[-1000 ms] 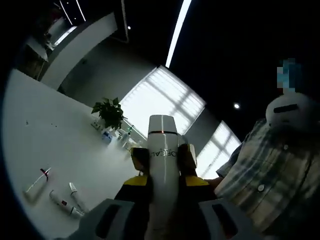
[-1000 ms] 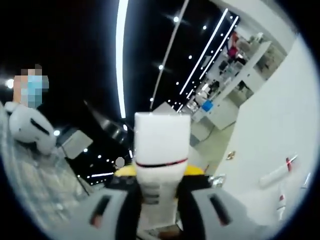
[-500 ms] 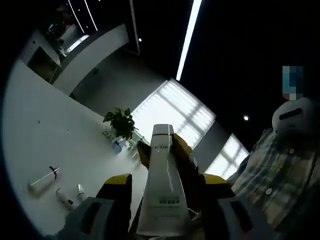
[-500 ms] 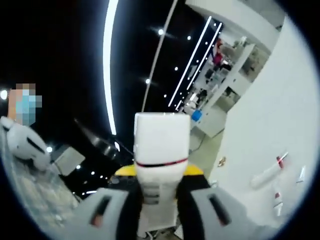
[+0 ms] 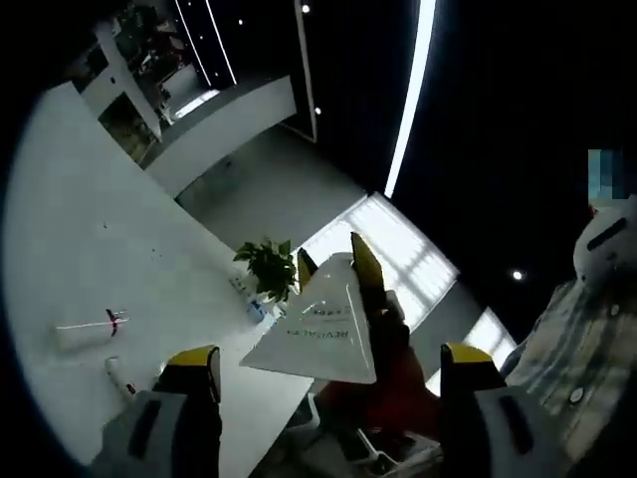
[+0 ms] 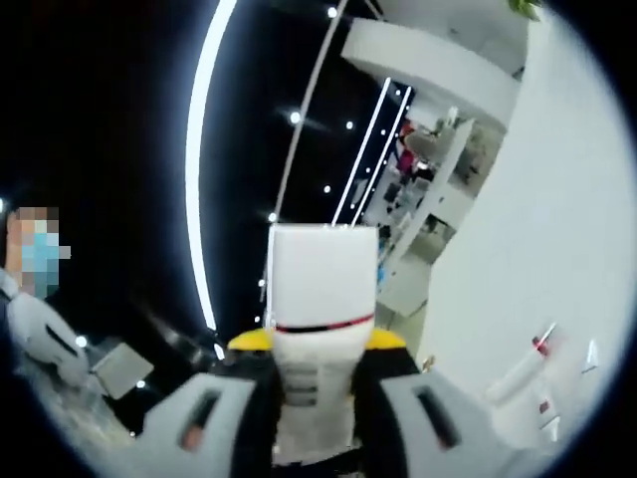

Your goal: Arrange the skincare products in the storage area until every visible bottle or jar stands upright without overlapping.

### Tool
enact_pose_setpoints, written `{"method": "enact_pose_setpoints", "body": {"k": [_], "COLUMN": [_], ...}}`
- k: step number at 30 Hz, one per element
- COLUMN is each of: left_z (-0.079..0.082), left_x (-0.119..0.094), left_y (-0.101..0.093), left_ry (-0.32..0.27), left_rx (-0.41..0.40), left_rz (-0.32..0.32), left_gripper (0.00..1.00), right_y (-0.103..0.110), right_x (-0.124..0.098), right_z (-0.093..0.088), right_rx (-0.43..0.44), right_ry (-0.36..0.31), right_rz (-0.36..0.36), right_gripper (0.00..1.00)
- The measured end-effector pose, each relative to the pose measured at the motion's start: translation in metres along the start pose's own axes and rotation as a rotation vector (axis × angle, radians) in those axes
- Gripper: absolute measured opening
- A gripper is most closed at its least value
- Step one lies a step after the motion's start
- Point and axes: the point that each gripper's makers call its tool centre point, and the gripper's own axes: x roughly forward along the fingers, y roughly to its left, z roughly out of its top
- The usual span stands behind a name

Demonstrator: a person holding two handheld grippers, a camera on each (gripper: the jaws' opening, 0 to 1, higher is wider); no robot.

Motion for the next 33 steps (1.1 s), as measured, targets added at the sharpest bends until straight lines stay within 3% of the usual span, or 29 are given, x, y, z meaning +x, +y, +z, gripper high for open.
{"method": "enact_pose_setpoints", "body": {"k": [2, 7, 9, 10, 13, 17, 21, 23, 30, 33], "left_z": [-0.002, 0.028, 0.043, 0.045, 0.049, 0.057, 0.074, 0.075, 0.075, 0.073], "left_x": [0.006, 0.015, 0.014, 0.013, 0.010, 0.007, -0.003, -0.005, -0.008, -0.004], "left_y": [-0.003, -0.007, -0.015, -0.015, -0.018, -0.010, -0.003, -0.003, 0.000, 0.000], "left_ry": [-0.004, -0.176, -0.229, -0.233, -0.245, -0.304, -0.424, -0.432, -0.441, -0.423], "left_rx": [0.004, -0.021, 0.081, 0.084, 0.067, 0.006, -0.055, -0.078, -0.043, -0.040], "left_rz": [-0.004, -0.001, 0.000, 0.010, -0.002, 0.017, 0.033, 0.016, 0.055, 0.055], "left_gripper": [0.86, 0.78, 0.76, 0.75, 0.66, 0.65, 0.65, 0.64, 0.62, 0.59], "right_y": [-0.001, 0.001, 0.007, 0.012, 0.015, 0.016, 0.015, 0.013, 0.007, -0.001], "right_x": [0.004, 0.009, 0.010, 0.010, 0.011, 0.013, 0.012, 0.012, 0.011, 0.009], "right_z": [0.000, -0.002, -0.002, -0.001, 0.003, 0.002, -0.004, -0.006, -0.011, -0.013], "right_rx": [0.011, 0.051, 0.046, 0.060, 0.077, 0.072, 0.111, 0.138, 0.179, 0.257], "right_ry": [-0.013, -0.037, -0.046, -0.061, -0.077, -0.081, -0.081, -0.095, -0.117, -0.161], "right_rz": [-0.003, 0.009, 0.035, 0.052, 0.069, 0.072, 0.078, 0.074, 0.053, 0.027], "right_gripper": [0.25, 0.25, 0.25, 0.26, 0.26, 0.26, 0.26, 0.26, 0.26, 0.26]}}
